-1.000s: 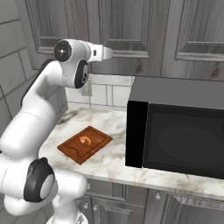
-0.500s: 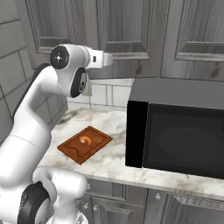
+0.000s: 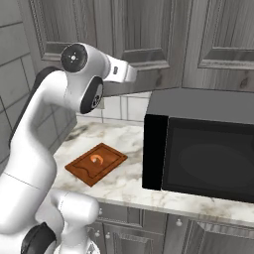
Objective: Open the cabinet, retrieve the rolling pin, and place it next to the meat on the cutting board to prepare for tenderizing.
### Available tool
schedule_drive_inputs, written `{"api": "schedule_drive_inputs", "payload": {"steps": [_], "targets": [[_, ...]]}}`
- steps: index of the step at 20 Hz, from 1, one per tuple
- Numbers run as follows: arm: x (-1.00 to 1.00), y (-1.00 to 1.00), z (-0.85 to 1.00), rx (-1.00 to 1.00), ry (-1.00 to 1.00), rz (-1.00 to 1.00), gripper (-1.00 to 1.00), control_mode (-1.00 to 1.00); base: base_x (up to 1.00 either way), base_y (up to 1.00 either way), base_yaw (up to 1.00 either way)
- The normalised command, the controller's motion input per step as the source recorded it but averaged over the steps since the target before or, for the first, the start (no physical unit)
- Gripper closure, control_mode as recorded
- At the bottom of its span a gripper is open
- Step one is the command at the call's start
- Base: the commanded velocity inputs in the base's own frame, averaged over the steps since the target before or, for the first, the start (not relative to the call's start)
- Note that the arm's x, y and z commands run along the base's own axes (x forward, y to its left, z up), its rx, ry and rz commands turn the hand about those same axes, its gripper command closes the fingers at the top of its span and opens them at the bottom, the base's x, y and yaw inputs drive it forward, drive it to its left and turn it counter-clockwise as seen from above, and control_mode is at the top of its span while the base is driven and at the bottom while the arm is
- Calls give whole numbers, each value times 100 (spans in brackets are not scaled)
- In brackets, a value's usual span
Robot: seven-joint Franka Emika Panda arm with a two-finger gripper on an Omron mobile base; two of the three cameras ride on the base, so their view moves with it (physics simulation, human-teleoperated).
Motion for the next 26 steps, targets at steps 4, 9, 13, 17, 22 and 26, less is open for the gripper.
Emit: {"api": "schedule_drive_inputs", "payload": {"steps": [4, 9, 13, 17, 22, 26], "targets": [[-46, -64, -20, 8, 17, 0, 100, -100, 0, 0, 0], [-30, -26, -33, 2, 8, 0, -100, -100, 0, 0, 0], [-44, 8, -13, 0, -1, 0, -100, -100, 0, 0, 0], [-43, 39, -4, -4, -6, 2, -100, -100, 0, 0, 0], [-48, 45, 0, -5, -12, 2, -100, -100, 0, 0, 0], [-29, 65, 0, -5, -2, 0, -100, -100, 0, 0, 0]]}}
